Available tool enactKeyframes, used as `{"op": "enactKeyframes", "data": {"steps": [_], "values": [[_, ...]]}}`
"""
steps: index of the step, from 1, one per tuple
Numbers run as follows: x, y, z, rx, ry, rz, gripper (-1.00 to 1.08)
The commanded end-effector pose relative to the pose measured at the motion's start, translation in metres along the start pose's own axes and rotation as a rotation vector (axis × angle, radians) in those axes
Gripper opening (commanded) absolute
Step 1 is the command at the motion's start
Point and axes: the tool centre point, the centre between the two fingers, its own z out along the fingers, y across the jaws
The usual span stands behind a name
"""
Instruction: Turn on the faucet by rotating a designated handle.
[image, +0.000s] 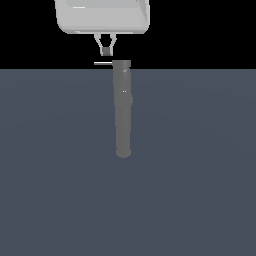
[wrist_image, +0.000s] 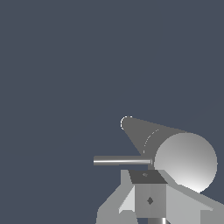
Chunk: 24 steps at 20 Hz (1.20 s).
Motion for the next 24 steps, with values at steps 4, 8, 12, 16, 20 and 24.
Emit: {"op": "enactKeyframes", "data": {"steps": [4, 8, 12, 16, 20, 24], "values": [[0.026, -0.007, 0.017, 0.004, 0.001, -0.007, -1.00], [0.038, -0.010, 0.024, 0.005, 0.001, -0.010, -1.00], [0.044, -0.012, 0.028, 0.006, 0.001, -0.012, -1.00], [0.045, -0.012, 0.027, 0.006, 0.001, -0.012, -1.00], [0.042, -0.013, 0.027, 0.006, 0.001, -0.012, -1.00], [0.029, -0.016, 0.027, 0.006, 0.001, -0.012, -1.00]]}}
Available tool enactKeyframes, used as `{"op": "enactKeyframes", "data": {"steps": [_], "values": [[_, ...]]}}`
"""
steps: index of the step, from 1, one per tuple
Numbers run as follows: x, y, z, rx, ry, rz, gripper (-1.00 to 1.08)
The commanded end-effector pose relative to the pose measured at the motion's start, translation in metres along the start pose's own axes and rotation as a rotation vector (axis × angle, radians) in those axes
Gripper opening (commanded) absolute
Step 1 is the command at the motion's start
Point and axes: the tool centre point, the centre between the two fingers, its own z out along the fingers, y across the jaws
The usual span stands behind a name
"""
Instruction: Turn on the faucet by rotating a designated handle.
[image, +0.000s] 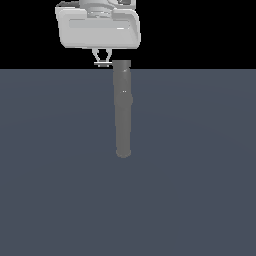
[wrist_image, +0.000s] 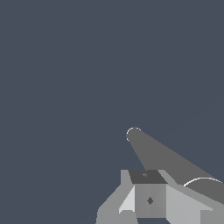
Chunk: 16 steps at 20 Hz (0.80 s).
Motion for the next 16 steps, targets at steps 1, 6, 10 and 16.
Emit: {"op": "enactKeyframes", "data": {"steps": [1, 6, 10, 16], "values": [[-0.008, -0.002, 0.000, 0.000, 0.000, 0.000, -1.00], [-0.024, -0.007, 0.000, 0.000, 0.000, 0.000, -1.00], [-0.023, -0.006, 0.000, 0.000, 0.009, 0.002, -1.00], [-0.042, 0.001, 0.000, 0.000, 0.006, 0.001, -1.00]]}}
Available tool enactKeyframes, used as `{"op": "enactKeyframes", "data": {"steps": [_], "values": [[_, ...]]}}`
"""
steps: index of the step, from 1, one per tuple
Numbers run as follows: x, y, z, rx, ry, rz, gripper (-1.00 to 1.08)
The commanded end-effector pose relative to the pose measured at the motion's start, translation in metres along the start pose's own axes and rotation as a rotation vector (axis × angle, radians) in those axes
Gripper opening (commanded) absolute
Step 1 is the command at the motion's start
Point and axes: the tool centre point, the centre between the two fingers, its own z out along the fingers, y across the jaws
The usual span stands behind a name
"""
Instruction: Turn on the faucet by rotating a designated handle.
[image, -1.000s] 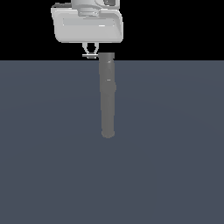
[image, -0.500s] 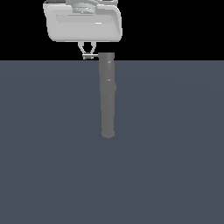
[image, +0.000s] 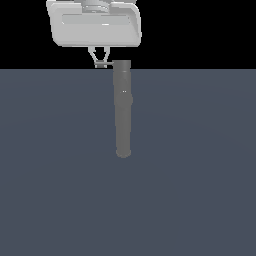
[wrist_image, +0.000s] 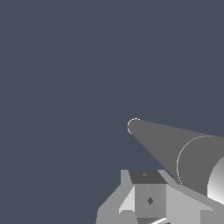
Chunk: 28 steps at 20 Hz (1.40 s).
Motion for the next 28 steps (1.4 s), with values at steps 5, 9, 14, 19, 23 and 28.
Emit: {"op": "enactKeyframes", "data": {"steps": [5, 9, 14, 19, 23, 28], "values": [[-0.027, 0.010, 0.000, -0.001, -0.013, 0.003, -1.00], [-0.040, 0.014, -0.001, -0.001, -0.015, 0.002, -1.00], [-0.038, 0.023, 0.000, -0.001, -0.007, -0.001, -1.00], [-0.050, 0.048, 0.000, -0.001, -0.013, 0.001, -1.00], [-0.057, 0.063, -0.001, -0.001, -0.016, 0.002, -1.00], [-0.042, 0.064, 0.000, -0.001, -0.011, -0.022, -1.00]]}}
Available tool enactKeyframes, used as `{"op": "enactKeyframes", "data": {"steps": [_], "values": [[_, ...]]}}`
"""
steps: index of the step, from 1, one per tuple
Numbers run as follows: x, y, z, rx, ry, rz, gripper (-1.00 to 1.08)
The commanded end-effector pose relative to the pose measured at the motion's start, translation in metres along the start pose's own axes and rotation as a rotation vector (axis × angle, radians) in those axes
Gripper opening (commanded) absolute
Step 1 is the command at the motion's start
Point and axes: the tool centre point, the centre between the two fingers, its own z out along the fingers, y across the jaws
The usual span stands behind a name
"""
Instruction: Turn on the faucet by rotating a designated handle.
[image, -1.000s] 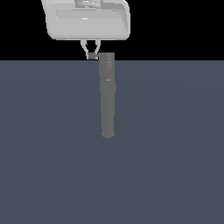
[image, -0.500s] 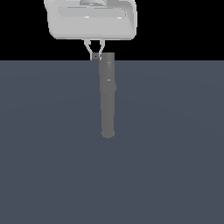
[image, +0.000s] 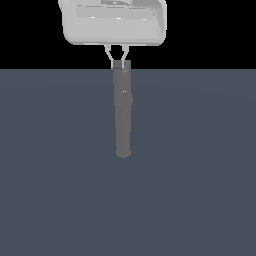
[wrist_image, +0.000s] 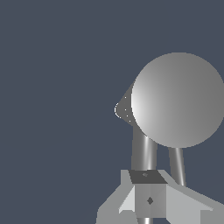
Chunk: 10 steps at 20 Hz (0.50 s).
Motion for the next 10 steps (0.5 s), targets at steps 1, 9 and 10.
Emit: {"op": "enactKeyframes", "data": {"steps": [1, 9, 10], "values": [[0.007, 0.027, -0.001, -0.003, 0.006, 0.031, -1.00], [0.009, 0.030, 0.000, 0.004, -0.013, 0.007, -1.00], [0.012, 0.033, 0.000, 0.004, -0.012, 0.010, -1.00]]}}
